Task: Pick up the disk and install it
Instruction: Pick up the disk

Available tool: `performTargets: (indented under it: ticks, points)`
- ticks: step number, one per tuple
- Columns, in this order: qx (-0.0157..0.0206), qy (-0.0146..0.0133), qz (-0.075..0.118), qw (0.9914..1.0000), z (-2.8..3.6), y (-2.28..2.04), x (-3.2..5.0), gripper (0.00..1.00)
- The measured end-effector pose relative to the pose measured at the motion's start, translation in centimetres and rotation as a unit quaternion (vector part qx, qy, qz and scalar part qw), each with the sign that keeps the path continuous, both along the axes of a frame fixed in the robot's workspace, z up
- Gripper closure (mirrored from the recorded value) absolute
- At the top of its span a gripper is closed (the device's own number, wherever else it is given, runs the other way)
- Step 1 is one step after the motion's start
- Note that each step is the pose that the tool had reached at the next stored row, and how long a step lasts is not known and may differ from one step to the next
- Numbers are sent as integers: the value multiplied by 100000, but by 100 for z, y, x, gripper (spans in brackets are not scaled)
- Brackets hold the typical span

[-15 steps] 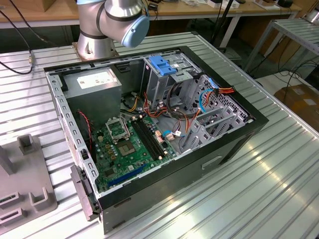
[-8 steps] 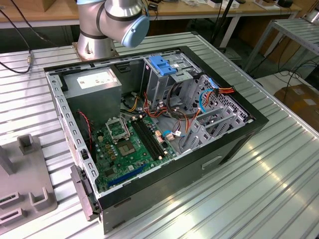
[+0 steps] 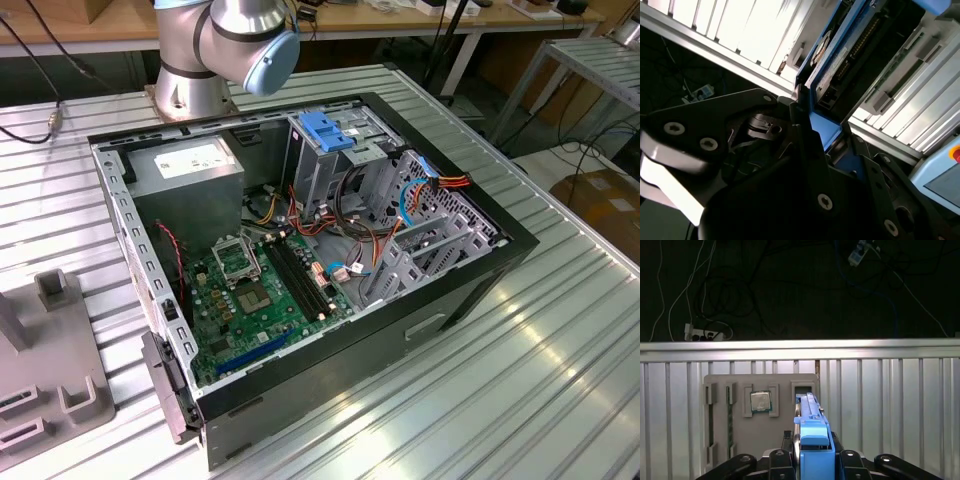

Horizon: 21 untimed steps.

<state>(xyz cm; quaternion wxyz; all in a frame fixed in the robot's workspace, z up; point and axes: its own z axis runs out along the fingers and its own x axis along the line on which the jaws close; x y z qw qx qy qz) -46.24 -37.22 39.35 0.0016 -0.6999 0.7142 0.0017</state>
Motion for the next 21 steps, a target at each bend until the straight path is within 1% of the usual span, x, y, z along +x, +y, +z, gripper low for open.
performTargets:
  ticks: [6,9,12,21]
  points:
    - [0,8,-1,100000,88,0,0,63]
    - [1,5,-1,100000,145,0,0,63]
    - [3,10,-2,100000,219,0,0,63]
    - [2,35,-1,100000,296,0,2,63]
